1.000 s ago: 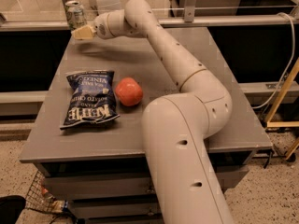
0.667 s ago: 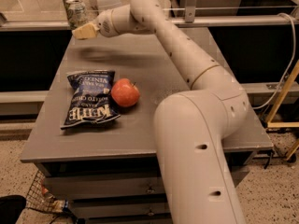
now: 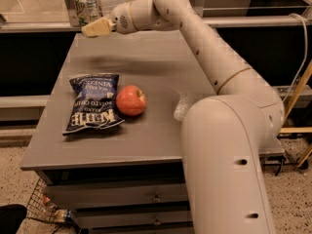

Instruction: Pick 7up can

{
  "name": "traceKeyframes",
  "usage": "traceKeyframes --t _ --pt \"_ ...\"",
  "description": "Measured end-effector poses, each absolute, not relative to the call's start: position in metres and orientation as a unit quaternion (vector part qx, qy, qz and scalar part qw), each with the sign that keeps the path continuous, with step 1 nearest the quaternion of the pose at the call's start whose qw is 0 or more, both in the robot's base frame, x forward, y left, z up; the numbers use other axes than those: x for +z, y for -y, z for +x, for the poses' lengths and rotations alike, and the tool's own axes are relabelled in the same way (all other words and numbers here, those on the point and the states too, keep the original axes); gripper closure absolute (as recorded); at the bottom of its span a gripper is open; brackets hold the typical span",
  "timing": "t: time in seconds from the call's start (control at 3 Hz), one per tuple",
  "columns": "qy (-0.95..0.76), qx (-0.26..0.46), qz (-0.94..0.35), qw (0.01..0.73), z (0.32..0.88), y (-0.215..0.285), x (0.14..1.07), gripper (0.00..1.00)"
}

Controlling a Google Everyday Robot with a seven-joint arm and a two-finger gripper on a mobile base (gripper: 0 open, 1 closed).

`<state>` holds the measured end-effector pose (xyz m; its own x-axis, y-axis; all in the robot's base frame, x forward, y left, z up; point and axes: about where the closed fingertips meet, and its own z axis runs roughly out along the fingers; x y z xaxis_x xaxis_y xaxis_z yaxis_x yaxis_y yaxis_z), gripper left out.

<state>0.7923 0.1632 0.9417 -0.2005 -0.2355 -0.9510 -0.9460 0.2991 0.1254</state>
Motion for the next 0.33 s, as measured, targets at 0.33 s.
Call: traceKeyframes --t 0.33 --pt "-0.659 0.4 -0.455 0.446 0.7712 -0.1419 0.9576 1.0"
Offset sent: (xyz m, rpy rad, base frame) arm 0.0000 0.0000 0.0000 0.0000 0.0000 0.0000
